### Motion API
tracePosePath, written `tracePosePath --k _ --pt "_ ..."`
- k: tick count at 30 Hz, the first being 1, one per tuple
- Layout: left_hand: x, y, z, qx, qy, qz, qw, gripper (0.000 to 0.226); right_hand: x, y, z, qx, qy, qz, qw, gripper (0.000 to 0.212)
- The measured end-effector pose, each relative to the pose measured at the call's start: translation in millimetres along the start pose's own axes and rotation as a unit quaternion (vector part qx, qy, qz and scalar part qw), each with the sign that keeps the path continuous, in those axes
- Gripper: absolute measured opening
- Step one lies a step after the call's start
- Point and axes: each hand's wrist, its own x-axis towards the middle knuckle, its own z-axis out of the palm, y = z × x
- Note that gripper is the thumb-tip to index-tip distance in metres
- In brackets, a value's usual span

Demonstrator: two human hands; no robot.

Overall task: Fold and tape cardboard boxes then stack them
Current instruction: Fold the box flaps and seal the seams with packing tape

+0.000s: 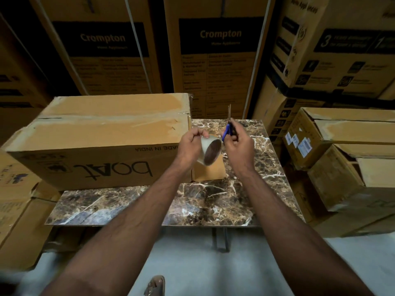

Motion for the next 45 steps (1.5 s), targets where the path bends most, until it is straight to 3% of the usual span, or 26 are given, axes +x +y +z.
tracePosePath --k 6,8,12,17,21,24,26,29,32,36,45 --pt "23 47 -41 0.008 0.008 0.043 0.999 0.024 15 -42 28 0.013 -0.020 -0.049 0.998 0.053" --pt "32 55 -50 0.062 0.013 0.113 0.992 0.033 17 -59 40 0.011 -0.024 -0.063 0.998 0.041" --pt "54 67 -73 0.201 0.023 0.249 0.947 0.047 26 -84 57 -0.016 -0.013 -0.109 0.994 0.025" --pt "87 62 -86 0.303 0.006 0.285 0.909 0.056 40 -92 72 -0.080 -0.022 -0.155 0.984 0.020" --pt "119 61 -110 0.281 0.131 0.272 0.911 0.042 45 -73 89 -0.066 -0.069 -0.179 0.979 0.033" --pt "139 60 -122 0.287 0.184 0.264 0.902 0.047 35 -47 98 -0.162 -0.116 -0.118 0.973 0.059" --pt "142 52 -120 0.349 0.178 0.273 0.879 0.044 27 -28 104 -0.238 -0.158 -0.091 0.954 0.069" --pt "137 18 -119 0.418 0.143 0.290 0.849 0.039 15 -12 113 -0.266 -0.159 -0.074 0.948 0.070" --pt "135 -16 -124 0.444 0.113 0.283 0.842 0.045 9 -5 120 -0.298 -0.152 -0.083 0.939 0.067" --pt "140 -18 -118 0.459 0.082 0.284 0.838 0.042 7 6 119 -0.339 -0.156 -0.088 0.924 0.084" --pt "150 -23 -122 0.474 0.042 0.265 0.838 0.037 7 -4 123 -0.312 -0.169 -0.016 0.935 0.095"
